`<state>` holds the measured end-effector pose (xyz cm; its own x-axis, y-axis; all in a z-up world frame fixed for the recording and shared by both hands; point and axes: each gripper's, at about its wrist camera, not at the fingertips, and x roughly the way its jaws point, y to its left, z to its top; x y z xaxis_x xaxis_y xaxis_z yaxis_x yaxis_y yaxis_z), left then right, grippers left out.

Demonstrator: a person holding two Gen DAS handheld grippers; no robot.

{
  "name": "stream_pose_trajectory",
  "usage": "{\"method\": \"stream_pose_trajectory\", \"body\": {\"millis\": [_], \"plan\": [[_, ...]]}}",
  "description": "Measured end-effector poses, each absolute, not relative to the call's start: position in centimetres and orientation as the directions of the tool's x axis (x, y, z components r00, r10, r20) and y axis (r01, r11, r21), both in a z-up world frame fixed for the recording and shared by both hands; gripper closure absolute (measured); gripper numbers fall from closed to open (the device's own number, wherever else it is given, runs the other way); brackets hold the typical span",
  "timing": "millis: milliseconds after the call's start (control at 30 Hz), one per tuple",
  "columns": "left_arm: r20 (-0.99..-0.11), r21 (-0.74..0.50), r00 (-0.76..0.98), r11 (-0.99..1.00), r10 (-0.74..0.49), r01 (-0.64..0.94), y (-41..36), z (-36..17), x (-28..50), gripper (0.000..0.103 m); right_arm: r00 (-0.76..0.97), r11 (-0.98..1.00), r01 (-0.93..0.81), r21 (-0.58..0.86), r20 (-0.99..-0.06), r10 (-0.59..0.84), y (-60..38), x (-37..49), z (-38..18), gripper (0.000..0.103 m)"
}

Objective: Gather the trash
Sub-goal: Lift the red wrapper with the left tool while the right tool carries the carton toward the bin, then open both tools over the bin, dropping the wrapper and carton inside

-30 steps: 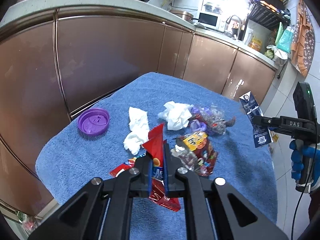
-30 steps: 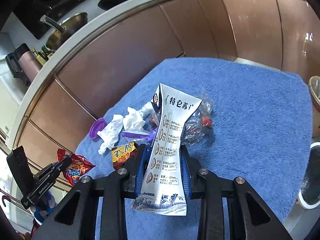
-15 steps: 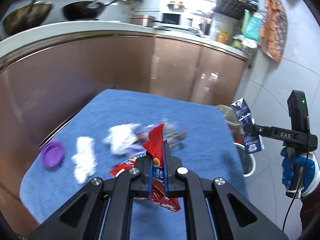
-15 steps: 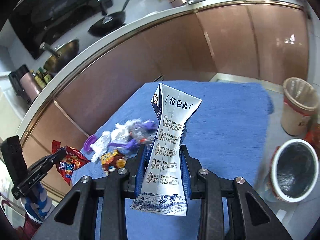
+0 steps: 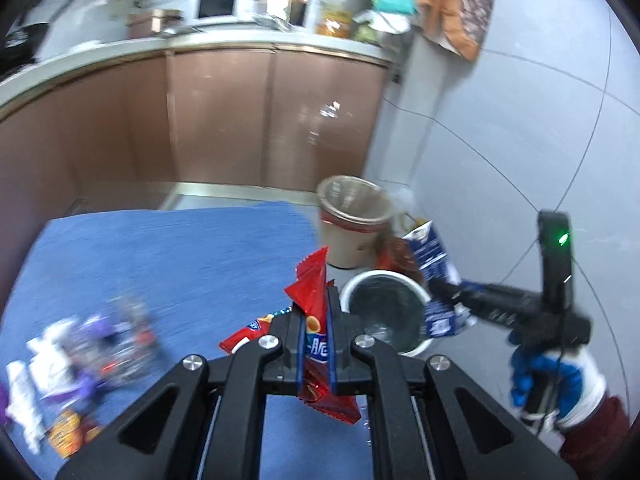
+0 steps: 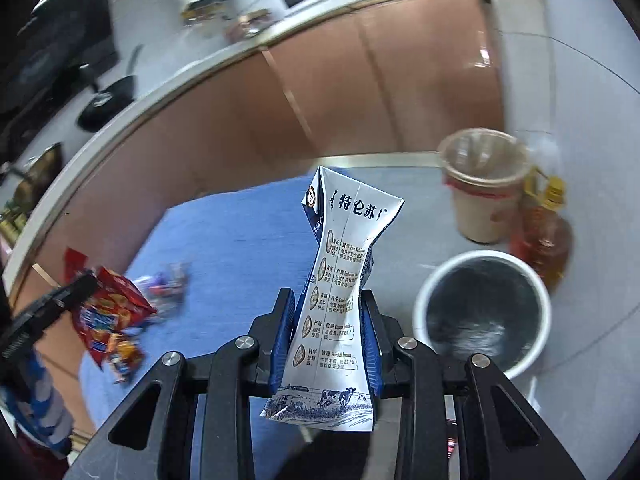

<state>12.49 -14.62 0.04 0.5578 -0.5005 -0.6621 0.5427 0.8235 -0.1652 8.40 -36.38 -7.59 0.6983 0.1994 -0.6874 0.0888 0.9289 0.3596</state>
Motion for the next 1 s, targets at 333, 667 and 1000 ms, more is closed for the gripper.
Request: {"method": "stream_pose_trajectory", "body": {"millis": [333,667,1000], "plan": [[-0.739,-0.212,0.402,0.752,-0.541,0.624,-29.0,-4.9,18.5,0.095,0.617,0.916,0.264,0.304,-0.782,0.082,-44.4,11.3,-15.0,0.071],[-0.813,-0.225,0.318,0.767,-0.488,0.601,-37.0,-12.1,23.1,0.092,0.537,0.918,0.332,0.217,-0.844,0.006,-48.3,15.2,-20.7,0.07],[-0.833,-0.266,0.267,0.773,-0.485,0.575,-39.5,-16.2,25.2,0.067,0.486,0.916,0.367,0.16,-0.873,-0.042,-49.4,16.9,-23.3,0.055]]}}
